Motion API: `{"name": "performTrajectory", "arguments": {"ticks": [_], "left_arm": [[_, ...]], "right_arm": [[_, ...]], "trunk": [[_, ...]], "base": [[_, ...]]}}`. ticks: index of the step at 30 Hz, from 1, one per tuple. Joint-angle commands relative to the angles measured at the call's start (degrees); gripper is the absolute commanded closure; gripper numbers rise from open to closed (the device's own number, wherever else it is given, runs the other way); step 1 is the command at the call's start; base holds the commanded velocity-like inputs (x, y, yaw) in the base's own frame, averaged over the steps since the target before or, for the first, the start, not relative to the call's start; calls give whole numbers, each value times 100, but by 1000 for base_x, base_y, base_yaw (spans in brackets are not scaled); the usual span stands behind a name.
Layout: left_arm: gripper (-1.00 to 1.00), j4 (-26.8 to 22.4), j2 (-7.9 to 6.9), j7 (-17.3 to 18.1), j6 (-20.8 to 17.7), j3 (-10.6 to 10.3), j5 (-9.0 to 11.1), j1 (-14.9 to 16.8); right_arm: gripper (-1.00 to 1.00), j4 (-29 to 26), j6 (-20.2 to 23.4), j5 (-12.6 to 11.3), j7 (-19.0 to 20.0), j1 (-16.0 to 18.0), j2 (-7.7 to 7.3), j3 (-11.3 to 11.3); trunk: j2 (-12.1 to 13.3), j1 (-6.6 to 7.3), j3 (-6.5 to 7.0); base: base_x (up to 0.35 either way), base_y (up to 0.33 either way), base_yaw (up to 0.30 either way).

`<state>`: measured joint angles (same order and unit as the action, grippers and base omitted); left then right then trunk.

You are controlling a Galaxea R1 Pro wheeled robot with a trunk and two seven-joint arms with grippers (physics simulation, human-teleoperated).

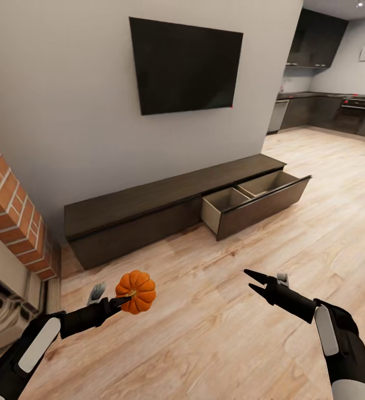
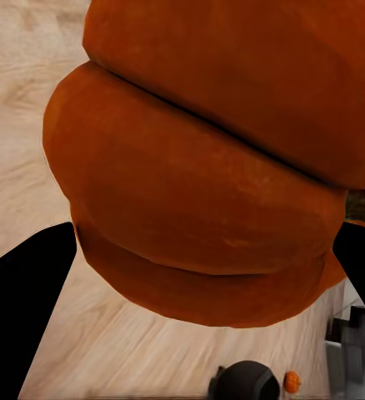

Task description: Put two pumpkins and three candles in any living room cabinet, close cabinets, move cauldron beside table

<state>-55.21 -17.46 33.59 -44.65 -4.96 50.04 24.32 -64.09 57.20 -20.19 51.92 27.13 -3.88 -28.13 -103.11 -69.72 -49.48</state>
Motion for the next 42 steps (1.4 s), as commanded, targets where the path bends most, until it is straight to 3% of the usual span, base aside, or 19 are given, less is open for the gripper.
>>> {"name": "performTrajectory", "arguments": {"ticks": [1, 27, 33, 35, 38, 39, 42], "left_arm": [[100, -4, -4, -7, -43, -7, 79, 3], [100, 31, 14, -36, -35, -23, 52, 3], [100, 36, 8, -22, -39, -12, 73, 3], [100, 29, 7, -10, -42, -11, 80, 3], [100, 35, -1, -4, -44, -6, 83, 3], [100, 35, -2, -3, -44, -7, 84, 3], [100, 36, -3, -2, -44, -11, 84, 3]], "right_arm": [[-100, 1, 19, 24, 30, 4, 2, -8], [-100, 167, 20, 15, 51, 6, -105, -17], [-100, 338, 17, 18, 60, 7, -341, -16], [-100, 656, -58, 26, 47, 8, -518, -12], [-100, 1510, -703, 47, -10, 9, -861, -9], [-100, 2067, -1152, 53, -37, 8, -1066, 0], [-100, 3065, -1956, 57, -59, 7, -1342, 6]], "trunk": [[39, 23, 16], [1082, 594, 539], [1323, 726, 661], [1403, 770, 703], [1523, 836, 765], [1563, 858, 787], [1684, 924, 850]], "base": [[0, 0, -280], [0, 0, -280], [0, 0, -280], [0, 0, -280], [0, 0, -280], [0, 0, -280], [0, 0, -280]]}}
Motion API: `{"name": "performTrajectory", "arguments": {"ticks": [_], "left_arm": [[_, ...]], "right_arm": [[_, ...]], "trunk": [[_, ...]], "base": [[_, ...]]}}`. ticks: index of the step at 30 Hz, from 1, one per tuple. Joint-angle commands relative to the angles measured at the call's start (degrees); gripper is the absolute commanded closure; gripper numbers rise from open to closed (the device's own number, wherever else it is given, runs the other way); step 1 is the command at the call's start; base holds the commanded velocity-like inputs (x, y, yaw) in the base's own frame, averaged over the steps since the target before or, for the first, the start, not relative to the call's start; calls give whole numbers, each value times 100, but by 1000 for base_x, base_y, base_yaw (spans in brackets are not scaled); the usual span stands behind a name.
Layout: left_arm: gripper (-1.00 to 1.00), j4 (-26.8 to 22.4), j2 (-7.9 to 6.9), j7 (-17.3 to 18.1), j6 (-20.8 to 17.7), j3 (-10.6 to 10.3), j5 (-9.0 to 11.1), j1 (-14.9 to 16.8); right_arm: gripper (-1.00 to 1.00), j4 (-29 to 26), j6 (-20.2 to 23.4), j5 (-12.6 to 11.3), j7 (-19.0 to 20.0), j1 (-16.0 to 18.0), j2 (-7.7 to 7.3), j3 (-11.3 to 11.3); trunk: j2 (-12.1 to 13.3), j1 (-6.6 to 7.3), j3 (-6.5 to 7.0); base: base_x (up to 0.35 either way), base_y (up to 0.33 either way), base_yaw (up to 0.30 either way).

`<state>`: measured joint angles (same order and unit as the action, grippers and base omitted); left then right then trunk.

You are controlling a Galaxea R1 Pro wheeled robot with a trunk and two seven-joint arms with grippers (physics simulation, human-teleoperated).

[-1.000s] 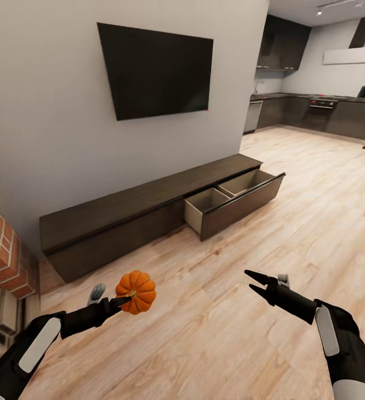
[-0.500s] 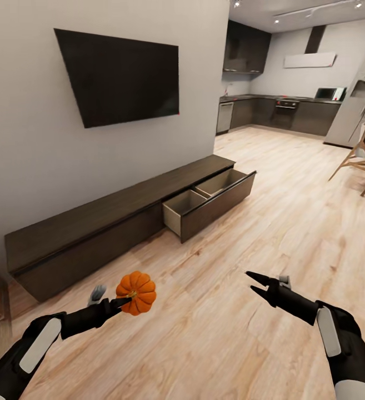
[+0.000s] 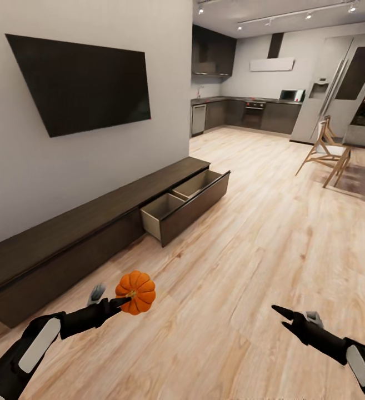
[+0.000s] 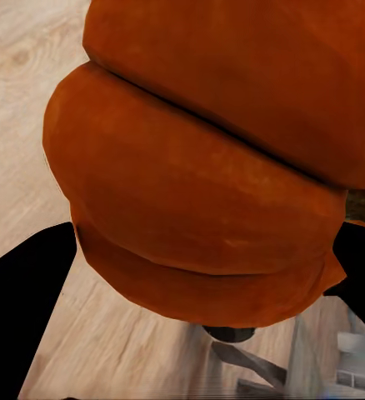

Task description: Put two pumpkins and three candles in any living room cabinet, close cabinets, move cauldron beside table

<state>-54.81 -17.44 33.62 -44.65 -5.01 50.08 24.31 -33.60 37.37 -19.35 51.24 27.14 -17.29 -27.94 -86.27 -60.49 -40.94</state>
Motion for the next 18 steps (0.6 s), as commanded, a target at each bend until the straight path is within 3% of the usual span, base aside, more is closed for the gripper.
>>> {"name": "performTrajectory", "arguments": {"ticks": [1, 4, 9, 14, 18], "left_arm": [[100, -3, -4, -4, -44, -7, 81, 3], [100, -3, -6, -4, -44, -3, 81, 3], [100, -3, -8, -4, -44, -1, 81, 3], [100, -7, -6, -4, -44, -5, 81, 3], [100, -52, -7, 5, -44, -8, 88, 3]], "right_arm": [[-100, 384, -339, -26, 2, 4, -76, -12], [-100, 1269, -1408, -27, -101, 6, -176, -11], [-100, 1885, -2388, -45, -372, 8, -208, -4], [-100, 1969, -2806, -22, -482, 3, -182, 13], [-100, 1986, -3067, -9, -881, -2, -171, 25]], "trunk": [[39, 23, 18], [159, 89, 82], [360, 199, 180], [520, 287, 252], [520, 287, 252]], "base": [[0, 0, -280], [0, 0, -280], [0, 0, -246], [0, 0, -42], [0, 0, -3]]}}
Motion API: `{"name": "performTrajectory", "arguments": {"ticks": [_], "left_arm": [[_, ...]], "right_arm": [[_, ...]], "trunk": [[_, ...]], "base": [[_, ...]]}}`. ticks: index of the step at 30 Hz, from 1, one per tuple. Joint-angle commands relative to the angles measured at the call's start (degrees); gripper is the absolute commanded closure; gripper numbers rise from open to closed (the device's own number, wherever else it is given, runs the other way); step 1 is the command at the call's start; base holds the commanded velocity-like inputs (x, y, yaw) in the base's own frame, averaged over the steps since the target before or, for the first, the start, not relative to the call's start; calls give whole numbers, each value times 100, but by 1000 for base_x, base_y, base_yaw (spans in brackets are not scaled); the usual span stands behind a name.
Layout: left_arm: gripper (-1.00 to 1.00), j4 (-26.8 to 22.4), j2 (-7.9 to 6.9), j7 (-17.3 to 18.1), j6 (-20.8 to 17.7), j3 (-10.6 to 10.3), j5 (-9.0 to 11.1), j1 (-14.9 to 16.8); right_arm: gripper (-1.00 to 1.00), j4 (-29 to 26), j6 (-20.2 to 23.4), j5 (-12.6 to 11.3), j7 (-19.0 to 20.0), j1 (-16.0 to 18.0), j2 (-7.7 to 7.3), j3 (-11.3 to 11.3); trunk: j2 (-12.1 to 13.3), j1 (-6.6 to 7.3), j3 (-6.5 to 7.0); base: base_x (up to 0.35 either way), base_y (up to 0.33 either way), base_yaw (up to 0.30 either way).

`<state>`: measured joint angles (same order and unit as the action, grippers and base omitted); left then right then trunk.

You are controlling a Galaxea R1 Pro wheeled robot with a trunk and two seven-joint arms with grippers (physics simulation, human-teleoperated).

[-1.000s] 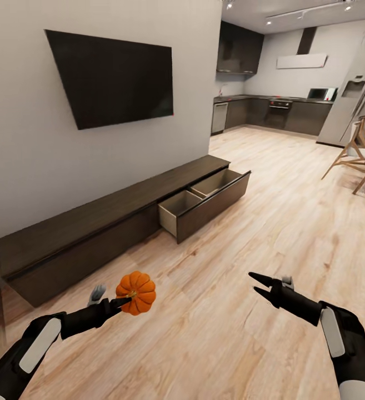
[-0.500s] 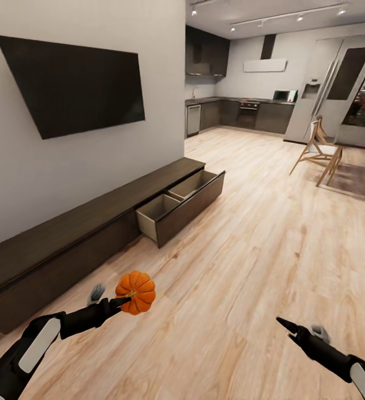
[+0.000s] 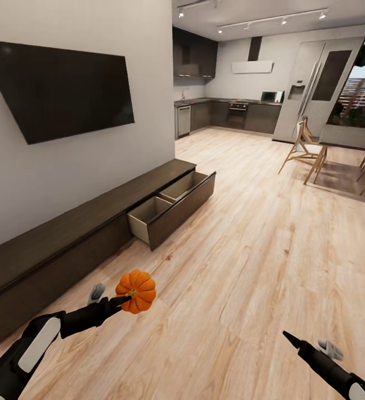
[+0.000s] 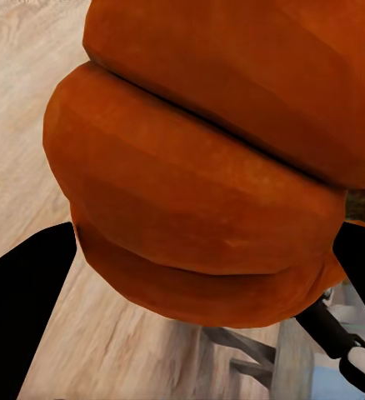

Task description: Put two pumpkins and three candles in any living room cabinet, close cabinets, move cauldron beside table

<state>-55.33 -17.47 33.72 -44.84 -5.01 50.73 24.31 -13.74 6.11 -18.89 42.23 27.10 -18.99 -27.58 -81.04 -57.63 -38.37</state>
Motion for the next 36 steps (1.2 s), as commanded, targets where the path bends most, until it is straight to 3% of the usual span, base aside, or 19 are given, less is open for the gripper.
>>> {"name": "performTrajectory", "arguments": {"ticks": [1, 13, 17, 36], "left_arm": [[100, -5, -4, -5, -25, -9, 23, 4], [100, -13, -2, -14, -25, 0, 22, 4], [100, -10, 1, -14, -25, -1, 18, 4], [100, -8, 8, -14, -25, -8, 16, 4]], "right_arm": [[-100, 1, 38, -54, -21, 1, 3, -10], [-100, 6, -35, -71, -130, -3, 18, -10], [-100, 213, -368, -85, -500, -11, 18, -15], [-100, 337, -470, -98, -547, -11, 18, -19]], "trunk": [[-3, 0, -5], [-3, 0, -1], [-3, 0, 8], [-3, 0, 59]], "base": [[0, 0, 0], [218, 0, -32], [330, 0, -249], [331, 0, -276]]}}
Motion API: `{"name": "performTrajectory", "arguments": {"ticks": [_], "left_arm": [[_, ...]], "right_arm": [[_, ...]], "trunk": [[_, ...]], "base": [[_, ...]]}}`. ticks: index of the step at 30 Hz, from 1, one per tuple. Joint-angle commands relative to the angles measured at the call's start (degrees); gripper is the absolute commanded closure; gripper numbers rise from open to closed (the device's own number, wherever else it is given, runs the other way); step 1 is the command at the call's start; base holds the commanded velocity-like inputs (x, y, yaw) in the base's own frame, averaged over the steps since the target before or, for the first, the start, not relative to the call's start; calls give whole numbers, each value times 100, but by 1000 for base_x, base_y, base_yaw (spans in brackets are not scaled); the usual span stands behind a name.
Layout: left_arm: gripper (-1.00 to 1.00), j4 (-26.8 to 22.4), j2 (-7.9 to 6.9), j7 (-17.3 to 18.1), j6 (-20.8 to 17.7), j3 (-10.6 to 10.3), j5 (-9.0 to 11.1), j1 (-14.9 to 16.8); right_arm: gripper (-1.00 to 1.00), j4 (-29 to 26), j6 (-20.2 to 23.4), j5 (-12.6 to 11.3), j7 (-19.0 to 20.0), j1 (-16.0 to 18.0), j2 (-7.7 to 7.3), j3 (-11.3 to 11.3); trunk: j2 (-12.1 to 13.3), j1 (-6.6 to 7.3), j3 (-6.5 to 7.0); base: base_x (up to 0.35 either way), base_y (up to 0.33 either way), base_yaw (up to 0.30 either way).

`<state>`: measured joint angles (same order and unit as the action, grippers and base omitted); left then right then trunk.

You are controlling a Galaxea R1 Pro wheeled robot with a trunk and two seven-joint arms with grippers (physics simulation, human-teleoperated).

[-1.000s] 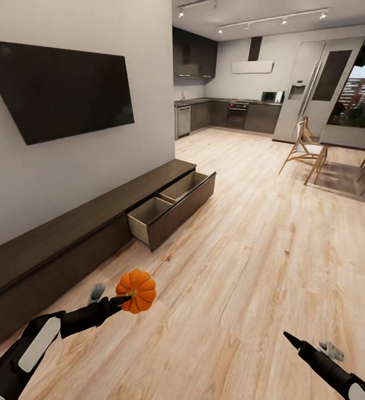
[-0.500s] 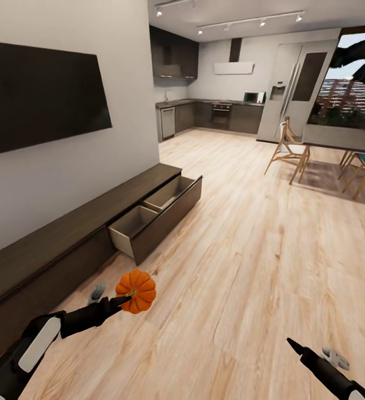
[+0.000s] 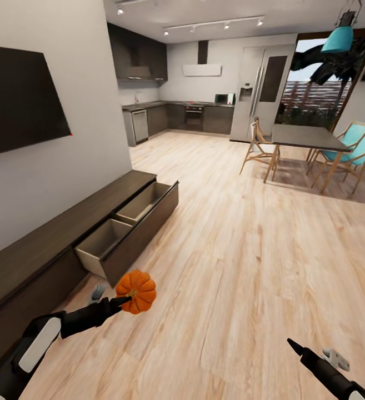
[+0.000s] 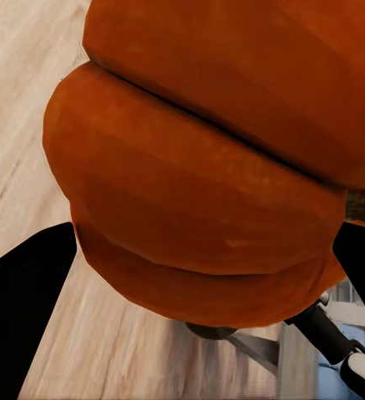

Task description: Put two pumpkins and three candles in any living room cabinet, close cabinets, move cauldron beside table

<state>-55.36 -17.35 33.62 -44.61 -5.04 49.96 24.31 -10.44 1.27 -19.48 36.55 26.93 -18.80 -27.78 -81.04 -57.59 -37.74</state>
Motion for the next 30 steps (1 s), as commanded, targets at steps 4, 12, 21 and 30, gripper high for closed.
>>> {"name": "performTrajectory", "arguments": {"ticks": [4, 12, 21, 30], "left_arm": [[100, -5, -5, -5, -47, -6, 93, 3], [100, -2, -1, -5, -47, -6, 93, 3], [100, -1, 3, -6, -47, -14, 93, 3], [100, -1, 3, -10, -47, -15, 93, 3]], "right_arm": [[-100, 7, 13, -38, 15, 5, -1, 1], [-100, 7, 13, -30, -23, 5, -1, 1], [-100, 7, 13, -29, -32, 5, -1, 1], [-100, 7, 13, -29, -33, 5, -1, 1]], "trunk": [[-2, -3, 6], [-2, -3, 28], [-2, -3, 53], [-2, -3, 77]], "base": [[331, 0, -277], [331, 0, -277], [331, 0, -277], [331, 0, -277]]}}
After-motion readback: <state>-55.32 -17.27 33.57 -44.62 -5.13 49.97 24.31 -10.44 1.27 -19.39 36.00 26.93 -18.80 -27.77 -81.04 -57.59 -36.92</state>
